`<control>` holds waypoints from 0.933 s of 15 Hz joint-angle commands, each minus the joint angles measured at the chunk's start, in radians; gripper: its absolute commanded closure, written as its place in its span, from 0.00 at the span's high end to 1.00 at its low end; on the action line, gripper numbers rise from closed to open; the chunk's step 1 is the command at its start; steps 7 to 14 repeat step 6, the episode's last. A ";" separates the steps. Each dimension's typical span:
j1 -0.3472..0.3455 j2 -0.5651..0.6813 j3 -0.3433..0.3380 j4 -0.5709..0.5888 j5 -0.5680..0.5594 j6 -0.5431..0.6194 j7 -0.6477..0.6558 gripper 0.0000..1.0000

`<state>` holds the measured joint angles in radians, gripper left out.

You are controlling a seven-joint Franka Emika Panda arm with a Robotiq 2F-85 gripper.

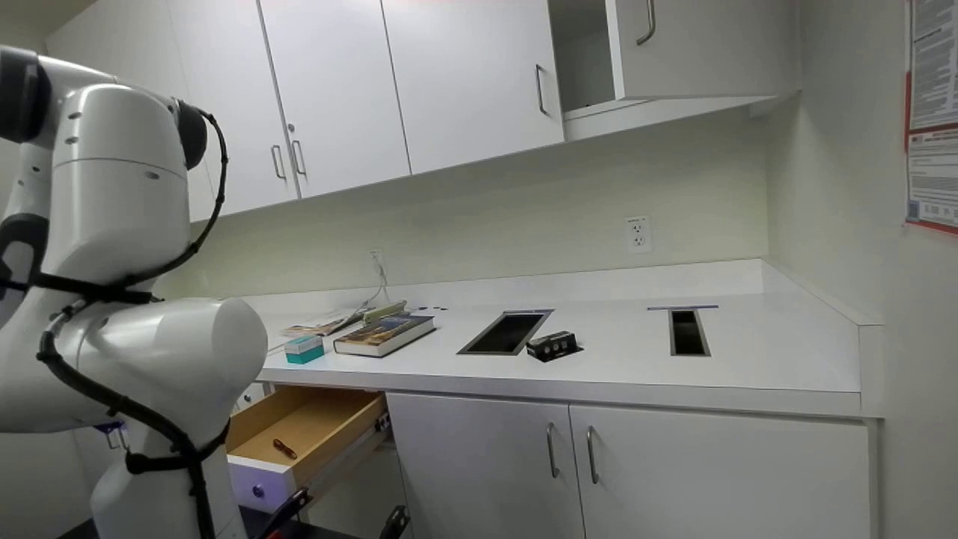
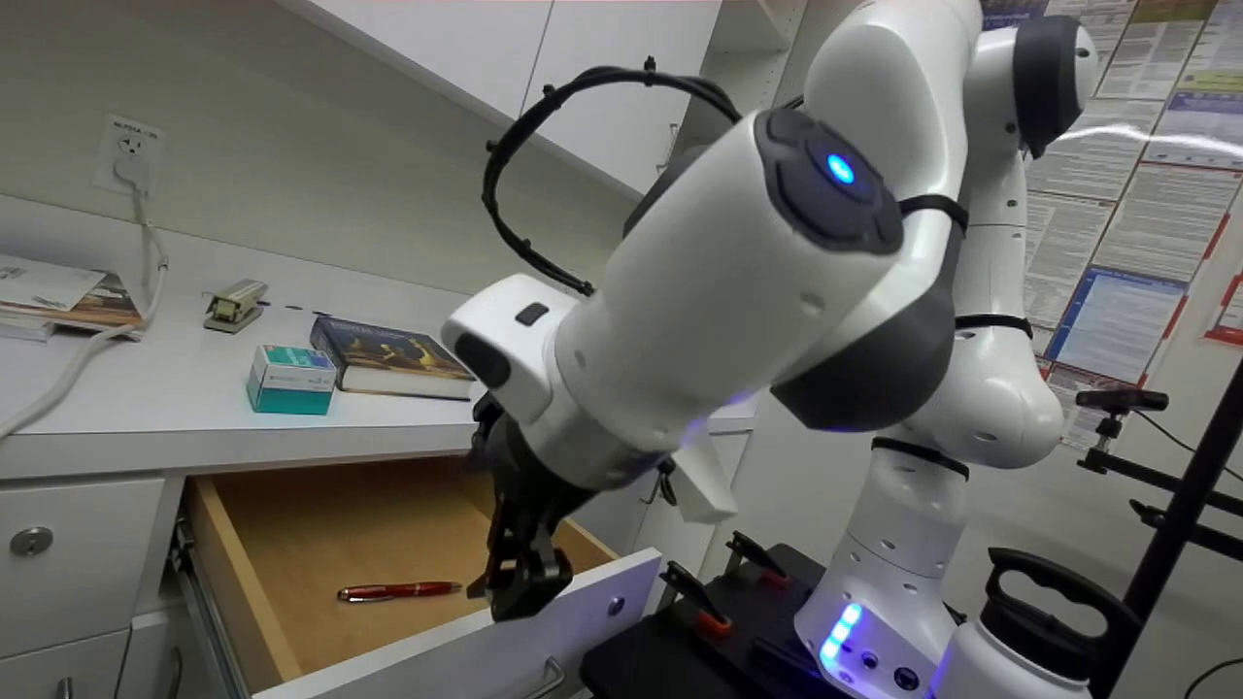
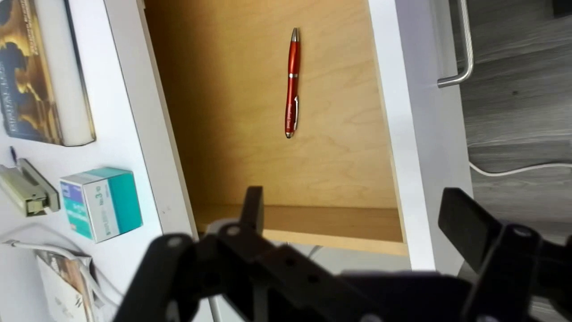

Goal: Pull open the top right most drawer of the kitchen cabinet

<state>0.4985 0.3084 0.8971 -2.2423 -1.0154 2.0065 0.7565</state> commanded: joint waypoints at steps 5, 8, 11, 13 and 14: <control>-0.118 -0.424 -0.048 -0.162 0.552 0.233 -0.509 1.00; -0.108 -0.454 -0.070 -0.173 0.582 0.223 -0.553 1.00; -0.108 -0.454 -0.070 -0.173 0.582 0.223 -0.553 1.00; -0.108 -0.454 -0.070 -0.173 0.582 0.223 -0.553 1.00; -0.108 -0.454 -0.070 -0.173 0.582 0.223 -0.553 1.00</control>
